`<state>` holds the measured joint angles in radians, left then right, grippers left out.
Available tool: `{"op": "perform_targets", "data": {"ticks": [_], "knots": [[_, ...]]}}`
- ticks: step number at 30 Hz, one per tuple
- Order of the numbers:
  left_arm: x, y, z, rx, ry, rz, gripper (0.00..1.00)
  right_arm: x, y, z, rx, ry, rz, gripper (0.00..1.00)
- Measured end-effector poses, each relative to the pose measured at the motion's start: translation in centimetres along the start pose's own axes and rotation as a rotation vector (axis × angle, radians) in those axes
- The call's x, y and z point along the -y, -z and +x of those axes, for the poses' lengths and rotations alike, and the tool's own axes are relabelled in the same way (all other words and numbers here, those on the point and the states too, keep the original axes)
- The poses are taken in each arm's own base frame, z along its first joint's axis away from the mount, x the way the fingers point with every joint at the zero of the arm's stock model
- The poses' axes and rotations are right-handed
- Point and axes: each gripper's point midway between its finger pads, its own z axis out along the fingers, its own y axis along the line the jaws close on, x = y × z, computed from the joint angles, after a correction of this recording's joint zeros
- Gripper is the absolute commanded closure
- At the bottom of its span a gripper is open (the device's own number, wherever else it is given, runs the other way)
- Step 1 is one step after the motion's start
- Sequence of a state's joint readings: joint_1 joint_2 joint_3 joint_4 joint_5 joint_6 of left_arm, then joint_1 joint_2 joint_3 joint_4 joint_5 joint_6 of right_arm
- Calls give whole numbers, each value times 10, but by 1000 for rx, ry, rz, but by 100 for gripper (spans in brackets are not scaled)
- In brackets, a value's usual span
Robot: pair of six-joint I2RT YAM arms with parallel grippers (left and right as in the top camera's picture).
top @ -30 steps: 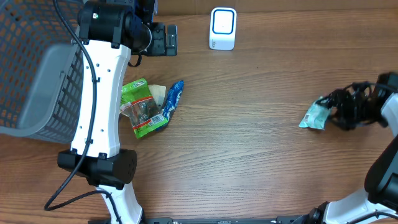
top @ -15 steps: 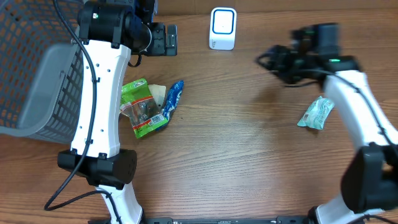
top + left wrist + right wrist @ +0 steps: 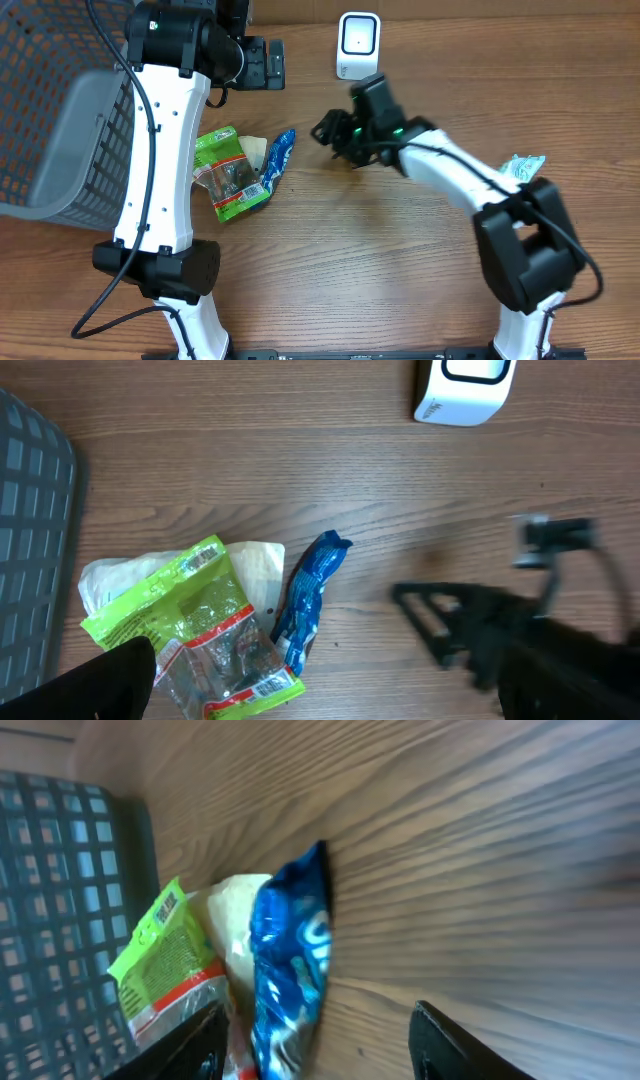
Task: Scan the item barcode
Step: 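Reach the right gripper to the blue Oreo pack and grasp it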
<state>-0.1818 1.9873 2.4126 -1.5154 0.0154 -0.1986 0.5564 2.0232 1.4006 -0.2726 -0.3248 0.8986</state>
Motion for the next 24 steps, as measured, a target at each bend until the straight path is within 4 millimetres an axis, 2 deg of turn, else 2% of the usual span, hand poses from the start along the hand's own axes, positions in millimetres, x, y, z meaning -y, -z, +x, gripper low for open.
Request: {"op": "perform_targets", "data": {"ticks": [7, 14, 18, 21, 24], "knots": [[0, 0, 0, 0, 0, 0, 0, -14, -45, 35, 7, 60, -21, 41], [0, 0, 0, 0, 0, 0, 0, -31, -60, 42, 43, 94, -77, 44], [0, 0, 0, -1, 0, 0, 0, -27, -69, 50, 38, 92, -64, 46], [-1, 0, 3, -12, 0, -2, 0, -20, -78, 62, 16, 90, -44, 54], [-1, 0, 4, -14, 0, -2, 0, -13, -84, 73, -7, 87, -17, 77]]}}
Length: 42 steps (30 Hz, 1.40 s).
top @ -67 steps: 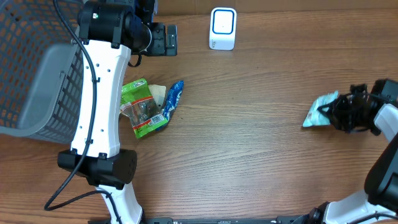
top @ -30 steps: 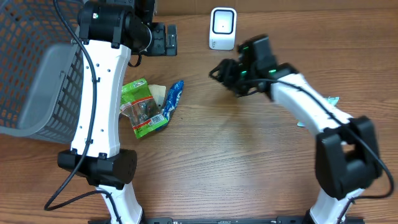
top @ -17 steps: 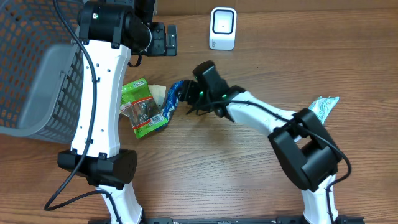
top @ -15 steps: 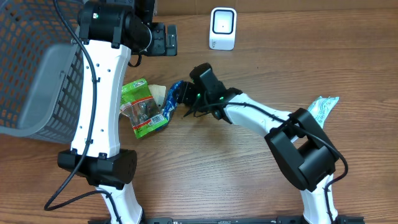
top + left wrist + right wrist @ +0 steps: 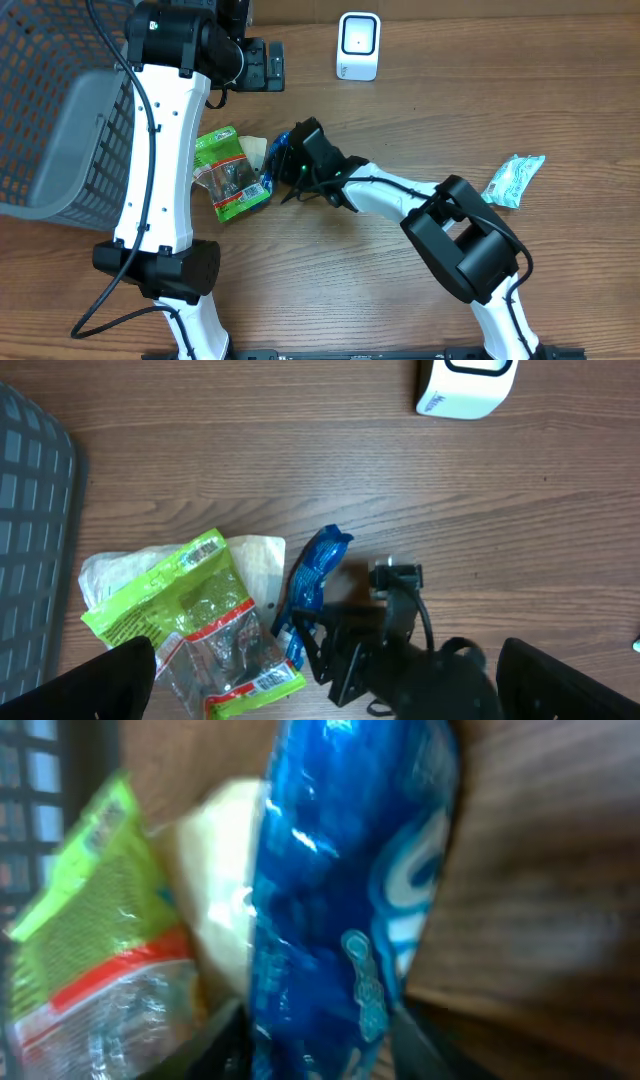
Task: Scan the item barcode
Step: 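Reach the right gripper to the blue Oreo pack and grasp it, then lift the Oreo pack and carry it toward the scanner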
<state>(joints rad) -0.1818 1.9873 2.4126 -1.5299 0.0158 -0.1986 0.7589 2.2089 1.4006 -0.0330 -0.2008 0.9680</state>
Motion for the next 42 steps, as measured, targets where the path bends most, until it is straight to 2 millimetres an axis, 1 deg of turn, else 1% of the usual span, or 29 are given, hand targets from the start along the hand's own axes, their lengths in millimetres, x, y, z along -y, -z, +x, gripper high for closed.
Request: {"op": "perform_targets", "data": {"ticks": [3, 6, 11, 15, 17, 19, 20, 22, 25, 27, 29, 32, 35, 38, 42], "knots": [[-1, 1, 4, -16, 1, -4, 0, 6, 0, 5, -19, -8, 28, 88], [-4, 6, 6, -23, 7, -8, 0, 7, 1, 7, -41, -15, 41, 96], [-7, 21, 4, 2, 13, -7, 0, 16, 11, 6, -137, -45, 28, 96], [-6, 28, 4, 11, 12, -5, 0, 36, 31, -9, -253, -21, -27, 96], [-7, 28, 7, -1, 13, -8, 0, 54, 48, -26, -301, -2, -84, 96], [-8, 28, 10, -13, 13, -10, 0, 72, 69, -37, -359, 27, -146, 96], [-8, 28, 11, -20, 13, -11, 0, 91, 89, -43, -403, 37, -196, 96], [-8, 28, 12, -24, 13, -12, 0, 110, 110, -40, -457, 38, -224, 96], [-8, 28, 13, -26, 13, -12, 0, 130, 137, -29, -519, 69, -267, 96], [-8, 28, 13, -26, 13, -12, 0, 133, 146, -25, -534, 107, -295, 96], [-8, 28, 13, -26, 13, -12, 0, 133, 152, -18, -550, 181, -336, 96], [-8, 28, 13, -26, 13, -12, 0, 130, 156, -12, -557, 253, -372, 96], [-8, 28, 13, -26, 13, -12, 0, 129, 156, -11, -549, 310, -393, 96], [-8, 28, 13, -26, 13, -12, 0, 128, 156, -11, -540, 345, -408, 96], [-8, 28, 13, -26, 13, -12, 0, 117, 163, -9, -545, 327, -468, 96]]}}
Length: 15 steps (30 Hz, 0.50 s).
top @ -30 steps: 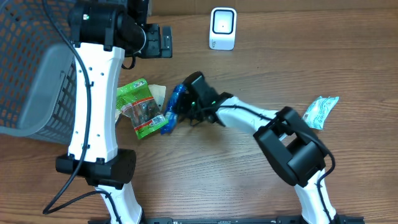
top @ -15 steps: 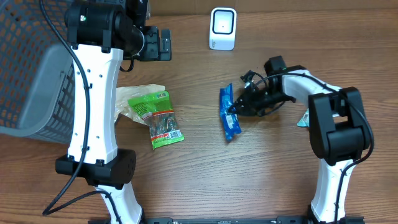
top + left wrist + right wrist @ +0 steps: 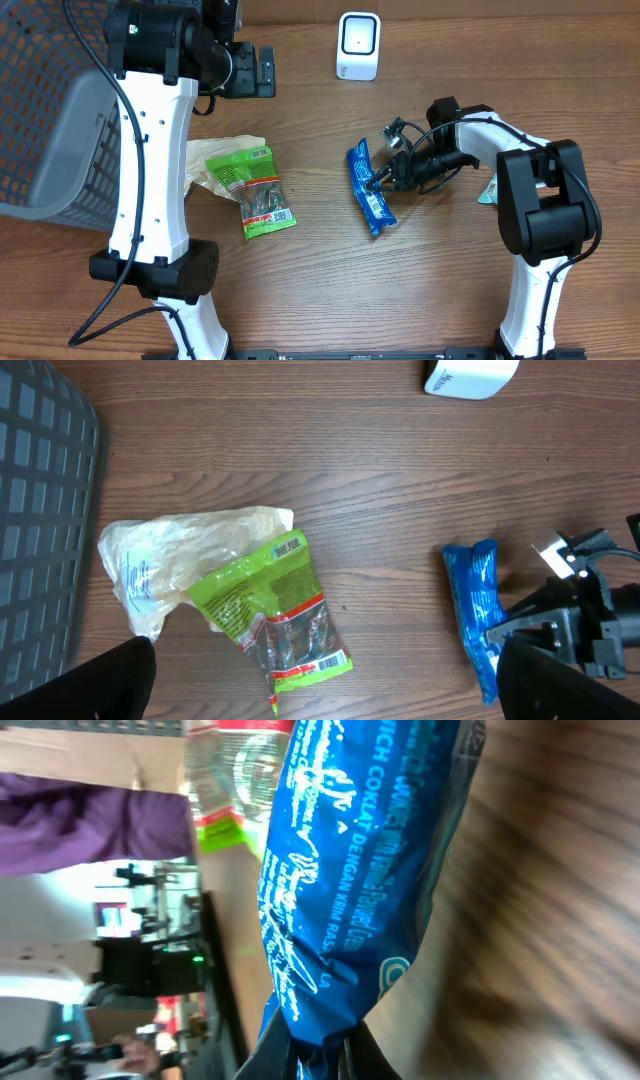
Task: Scan the item barcode
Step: 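Lift the Oreo pack and carry it toward the scanner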
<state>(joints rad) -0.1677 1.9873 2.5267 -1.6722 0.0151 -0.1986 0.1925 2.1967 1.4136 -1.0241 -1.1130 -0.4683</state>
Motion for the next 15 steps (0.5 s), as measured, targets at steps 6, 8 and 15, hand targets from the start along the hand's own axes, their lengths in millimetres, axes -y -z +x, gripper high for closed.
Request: {"op": "perform_targets", "data": {"ticks": [6, 8, 15], "knots": [[0, 0, 0, 0, 0, 0, 0, -49, 23, -37, 29, 3, -58, 96], [0, 0, 0, 0, 0, 0, 0, -64, 32, -50, 44, 32, -61, 96], [0, 0, 0, 0, 0, 0, 0, -127, 68, -107, 143, 169, -42, 96]]}}
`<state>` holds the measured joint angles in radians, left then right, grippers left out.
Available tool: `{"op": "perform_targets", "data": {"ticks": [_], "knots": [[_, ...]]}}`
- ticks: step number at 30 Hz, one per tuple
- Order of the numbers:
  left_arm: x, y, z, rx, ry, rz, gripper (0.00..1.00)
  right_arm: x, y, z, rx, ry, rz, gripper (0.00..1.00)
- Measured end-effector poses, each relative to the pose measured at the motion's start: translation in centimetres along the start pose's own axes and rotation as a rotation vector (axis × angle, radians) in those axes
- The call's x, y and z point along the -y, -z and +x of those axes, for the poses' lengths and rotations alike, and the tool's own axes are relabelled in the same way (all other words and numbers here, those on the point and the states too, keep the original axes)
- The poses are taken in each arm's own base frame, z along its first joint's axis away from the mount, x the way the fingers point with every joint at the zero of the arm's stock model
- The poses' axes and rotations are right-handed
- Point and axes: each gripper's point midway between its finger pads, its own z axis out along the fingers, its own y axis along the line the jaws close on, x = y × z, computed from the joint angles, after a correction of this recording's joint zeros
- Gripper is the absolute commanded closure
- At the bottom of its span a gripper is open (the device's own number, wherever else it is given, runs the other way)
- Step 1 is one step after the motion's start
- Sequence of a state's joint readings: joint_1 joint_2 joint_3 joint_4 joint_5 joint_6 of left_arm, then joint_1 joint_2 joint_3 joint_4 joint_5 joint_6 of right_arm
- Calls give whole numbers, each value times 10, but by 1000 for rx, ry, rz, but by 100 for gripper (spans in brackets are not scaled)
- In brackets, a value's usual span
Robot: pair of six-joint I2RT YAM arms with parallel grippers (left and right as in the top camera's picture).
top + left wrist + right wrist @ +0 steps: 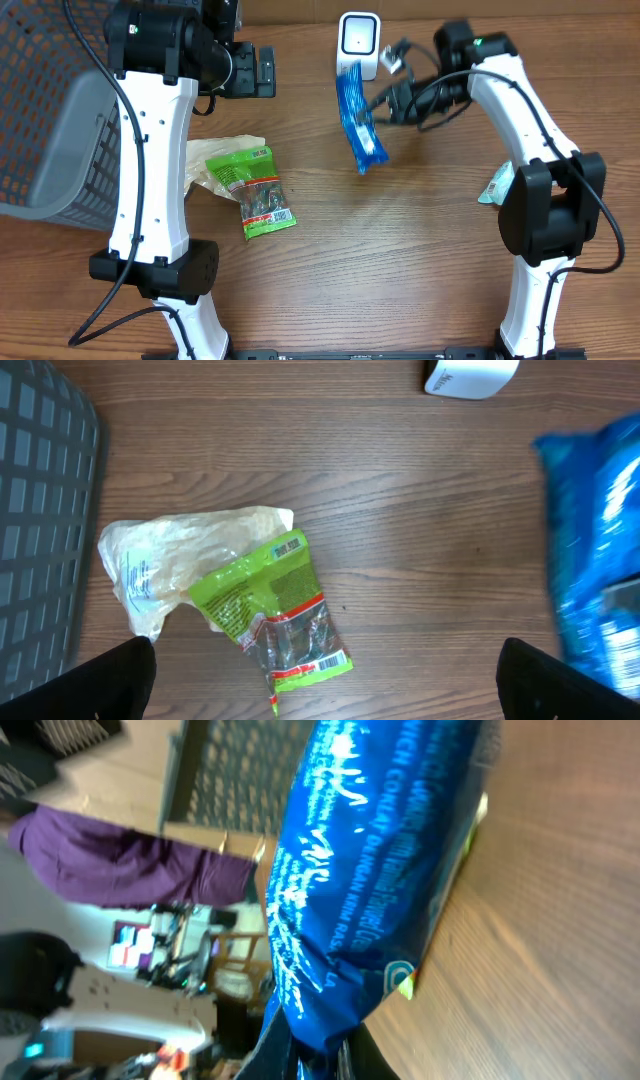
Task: Scan the item barcode
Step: 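Lift the Oreo pack and carry it toward the scanner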
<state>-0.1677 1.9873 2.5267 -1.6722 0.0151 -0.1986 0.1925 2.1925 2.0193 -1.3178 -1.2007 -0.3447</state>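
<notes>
A blue snack packet [359, 118] hangs in the air just in front of the white barcode scanner [358, 44] at the table's back edge. My right gripper [385, 98] is shut on the packet's edge; in the right wrist view the packet [375, 880] fills the frame above the pinching jaws [318, 1055]. The packet's blurred end [598, 550] also shows at the right of the left wrist view, with the scanner [470, 375] at the top. My left gripper [325, 680] hovers high over the table, open and empty.
A green snack bag [254, 188] and a pale plastic bag [205, 158] lie left of centre. A grey mesh basket [55, 120] stands at the far left. A small teal packet [497, 185] lies by the right arm.
My right gripper has carried the blue packet from low over the middle of the table up and back to just in front of the scanner. The left arm has not moved.
My right gripper was open near the scanner, the blue packet lying beside the green bag. Then it was at the packet. Later it was shut on it right of centre, with the green bag shifted. Now the packet hangs before the scanner.
</notes>
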Motion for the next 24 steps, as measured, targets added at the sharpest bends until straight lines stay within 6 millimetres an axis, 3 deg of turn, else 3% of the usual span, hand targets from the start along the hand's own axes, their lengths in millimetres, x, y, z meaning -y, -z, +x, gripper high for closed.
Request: {"op": "perform_targets", "data": {"ticks": [7, 12, 19, 24], "knots": [[0, 0, 0, 0, 0, 0, 0, -40, 24, -57, 118, 11, 70, 96], [0, 0, 0, 0, 0, 0, 0, -53, 32, -76, 172, -48, 70, 96], [0, 0, 0, 0, 0, 0, 0, -47, 35, -82, 199, -105, 107, 96], [0, 0, 0, 0, 0, 0, 0, -25, 39, -86, 233, -128, 236, 96]]}}
